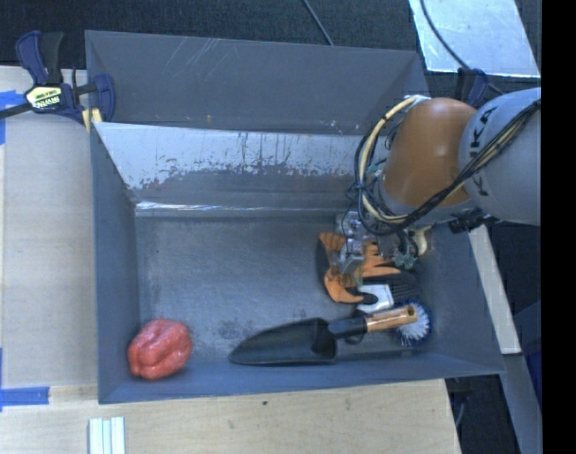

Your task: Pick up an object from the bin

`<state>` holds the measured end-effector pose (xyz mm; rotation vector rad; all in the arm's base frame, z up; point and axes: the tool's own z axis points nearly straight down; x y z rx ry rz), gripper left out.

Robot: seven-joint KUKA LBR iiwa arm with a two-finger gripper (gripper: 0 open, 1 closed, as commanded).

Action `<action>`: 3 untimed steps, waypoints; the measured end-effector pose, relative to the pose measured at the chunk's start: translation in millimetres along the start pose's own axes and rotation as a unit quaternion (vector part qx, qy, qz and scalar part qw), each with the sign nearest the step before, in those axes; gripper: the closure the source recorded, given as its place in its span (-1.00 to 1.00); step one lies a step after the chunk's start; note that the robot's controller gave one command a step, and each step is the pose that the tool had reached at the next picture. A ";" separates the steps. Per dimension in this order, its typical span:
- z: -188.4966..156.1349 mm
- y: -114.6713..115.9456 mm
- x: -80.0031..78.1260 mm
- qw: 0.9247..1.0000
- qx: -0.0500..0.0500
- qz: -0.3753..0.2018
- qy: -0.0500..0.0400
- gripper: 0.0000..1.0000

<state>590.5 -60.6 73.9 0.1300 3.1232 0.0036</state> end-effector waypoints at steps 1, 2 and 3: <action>0.0 0.0 0.0 1.000 0.000 0.000 0.000 1.00; -0.8 0.2 -0.3 1.000 0.000 0.000 -0.001 1.00; -20.2 0.2 2.7 1.000 0.000 0.000 0.005 1.00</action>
Offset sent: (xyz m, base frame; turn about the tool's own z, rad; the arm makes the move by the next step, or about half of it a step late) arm 0.0001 0.0000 0.0014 -0.0002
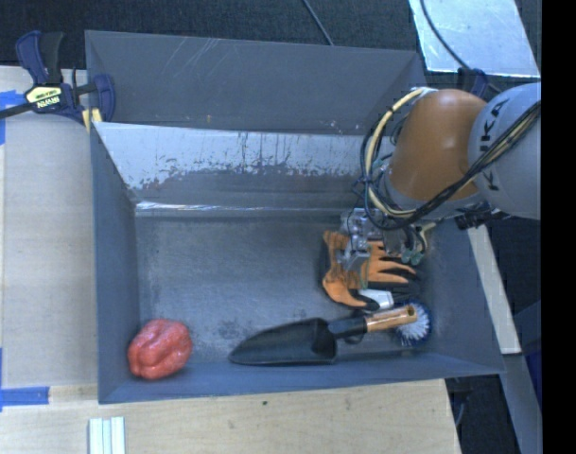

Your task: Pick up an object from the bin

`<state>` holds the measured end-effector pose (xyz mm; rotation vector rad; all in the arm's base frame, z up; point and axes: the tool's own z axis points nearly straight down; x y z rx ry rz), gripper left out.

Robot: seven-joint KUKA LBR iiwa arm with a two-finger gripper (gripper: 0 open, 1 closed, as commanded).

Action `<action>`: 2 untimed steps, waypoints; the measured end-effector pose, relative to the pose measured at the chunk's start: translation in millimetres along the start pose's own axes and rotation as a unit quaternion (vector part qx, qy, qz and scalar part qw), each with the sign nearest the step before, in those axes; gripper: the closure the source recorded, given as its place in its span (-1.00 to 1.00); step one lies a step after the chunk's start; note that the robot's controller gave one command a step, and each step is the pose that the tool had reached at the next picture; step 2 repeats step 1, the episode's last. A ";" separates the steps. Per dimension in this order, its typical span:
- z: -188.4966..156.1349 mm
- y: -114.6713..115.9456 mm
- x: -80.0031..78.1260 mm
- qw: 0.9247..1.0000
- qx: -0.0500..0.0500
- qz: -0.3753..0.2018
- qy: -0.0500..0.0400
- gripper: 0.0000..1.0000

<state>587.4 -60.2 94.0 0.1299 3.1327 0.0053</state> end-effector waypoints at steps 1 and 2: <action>-54.0 -0.2 -2.1 1.000 0.000 0.000 -0.003 1.00; -54.0 -0.2 -2.1 1.000 0.000 0.000 -0.003 1.00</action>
Offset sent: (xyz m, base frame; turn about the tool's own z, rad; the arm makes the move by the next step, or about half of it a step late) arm 0.0013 -0.0004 0.0568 -0.0001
